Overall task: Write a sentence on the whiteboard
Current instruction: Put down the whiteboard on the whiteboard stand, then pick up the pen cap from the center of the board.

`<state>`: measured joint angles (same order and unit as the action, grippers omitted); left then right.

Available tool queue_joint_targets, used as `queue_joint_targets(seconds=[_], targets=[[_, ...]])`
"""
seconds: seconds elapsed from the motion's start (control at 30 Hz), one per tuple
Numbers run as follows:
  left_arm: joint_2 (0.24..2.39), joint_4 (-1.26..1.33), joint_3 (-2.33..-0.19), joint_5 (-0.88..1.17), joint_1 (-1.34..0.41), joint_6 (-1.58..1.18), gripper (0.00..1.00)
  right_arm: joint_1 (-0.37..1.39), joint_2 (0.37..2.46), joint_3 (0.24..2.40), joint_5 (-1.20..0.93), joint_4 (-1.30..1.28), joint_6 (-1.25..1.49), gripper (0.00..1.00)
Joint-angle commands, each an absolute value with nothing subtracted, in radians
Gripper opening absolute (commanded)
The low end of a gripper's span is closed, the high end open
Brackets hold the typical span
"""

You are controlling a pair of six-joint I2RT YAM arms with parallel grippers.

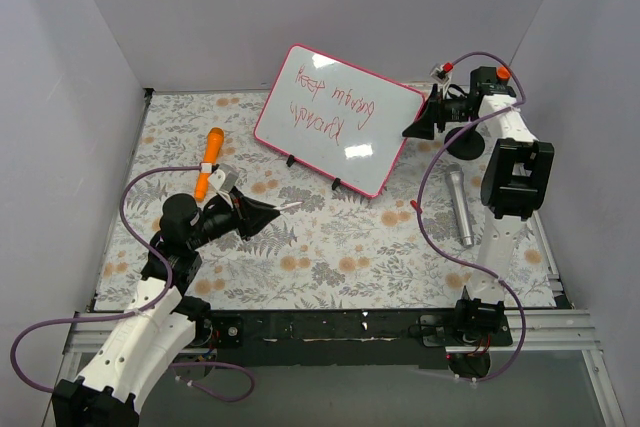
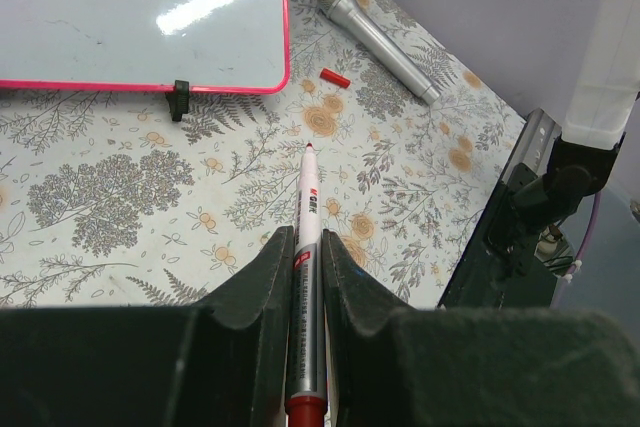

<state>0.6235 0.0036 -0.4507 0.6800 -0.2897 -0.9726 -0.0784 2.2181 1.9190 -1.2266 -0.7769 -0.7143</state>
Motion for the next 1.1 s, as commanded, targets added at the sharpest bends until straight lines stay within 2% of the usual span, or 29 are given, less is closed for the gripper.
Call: queue_joint_targets(seconds=[0.0, 0.5, 0.7, 0.87, 0.93, 1.07], targets=[[0.607, 0.006, -0.456, 0.673, -0.284, -0.968, 0.0, -0.094, 2.148, 1.905, -1.243, -0.784, -0.752, 0.85], [0.569, 0.006, -0.454, 0.67, -0.284, -0.973, 0.0, -0.118, 2.085, 1.757, -1.193, -0.827, -0.839, 0.89], [0.551, 0.009, -0.453, 0.664, -0.284, -0.982, 0.0, -0.143, 1.991, 1.652, -1.125, -0.897, -0.942, 0.89], [0.549, 0.011, -0.46, 0.673, -0.284, -0.992, 0.0, -0.163, 1.792, 1.409, -1.001, -0.87, -0.966, 0.87], [0.548, 0.011, -0.463, 0.675, -0.284, -0.997, 0.0, -0.16, 1.662, 1.311, -0.948, -0.763, -0.919, 0.86], [0.548, 0.012, -0.468, 0.676, -0.285, -1.006, 0.0, -0.074, 1.456, 1.047, -0.668, -0.573, -0.738, 0.85]])
